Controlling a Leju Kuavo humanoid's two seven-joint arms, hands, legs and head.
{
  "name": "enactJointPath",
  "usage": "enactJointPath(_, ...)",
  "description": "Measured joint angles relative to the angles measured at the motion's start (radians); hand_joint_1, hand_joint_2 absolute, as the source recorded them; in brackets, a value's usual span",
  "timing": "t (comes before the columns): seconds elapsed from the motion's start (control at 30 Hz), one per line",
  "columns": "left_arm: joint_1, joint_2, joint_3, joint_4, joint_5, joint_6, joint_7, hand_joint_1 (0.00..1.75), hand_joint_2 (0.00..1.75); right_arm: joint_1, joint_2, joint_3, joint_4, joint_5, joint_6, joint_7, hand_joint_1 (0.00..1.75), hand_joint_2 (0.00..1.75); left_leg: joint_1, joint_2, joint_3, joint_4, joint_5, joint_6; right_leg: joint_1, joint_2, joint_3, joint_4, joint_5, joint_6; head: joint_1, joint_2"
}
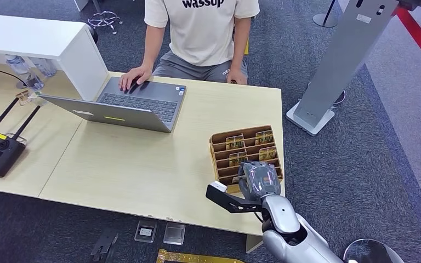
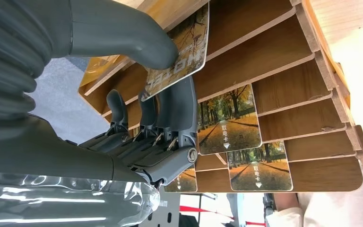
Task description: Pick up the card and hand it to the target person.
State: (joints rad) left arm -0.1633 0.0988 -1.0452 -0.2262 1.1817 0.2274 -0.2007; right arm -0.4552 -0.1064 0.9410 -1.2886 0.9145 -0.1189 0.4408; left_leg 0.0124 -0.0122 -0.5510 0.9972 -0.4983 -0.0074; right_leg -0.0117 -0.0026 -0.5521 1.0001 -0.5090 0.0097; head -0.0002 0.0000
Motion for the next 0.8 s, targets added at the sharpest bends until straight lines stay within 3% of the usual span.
enactJointPath(0.37, 0.000, 0.000, 0.000, 0.000, -0.004, 0.000, 0.000, 0.00, 0.00, 0.000, 0.000, 0.003, 0.000, -0.007, -0.008, -0.001, 1.50, 1.75, 0.000, 0.000, 0.000, 0.000, 0.000, 0.000, 0.000, 0.000, 0.000, 0.000, 0.000, 0.000, 0.001, 0.000)
enactJointPath(0.5, 0.000, 0.000, 0.000, 0.000, -0.008, -0.014, -0.004, 0.00, 1.75, -0.001, 0.000, 0.004, 0.002, -0.009, -0.009, -0.001, 1.60, 1.75, 0.000, 0.000, 0.000, 0.000, 0.000, 0.000, 0.000, 0.000, 0.000, 0.000, 0.000, 0.000, 0.000, 0.000)
enactJointPath(0.8, 0.004, 0.000, 0.001, 0.000, -0.015, -0.023, -0.016, 0.00, 1.75, -0.002, -0.001, 0.002, -0.002, -0.016, -0.013, 0.006, 1.61, 1.75, 0.000, 0.000, 0.000, 0.000, 0.000, 0.000, 0.000, 0.000, 0.000, 0.000, 0.000, 0.000, 0.001, 0.000)
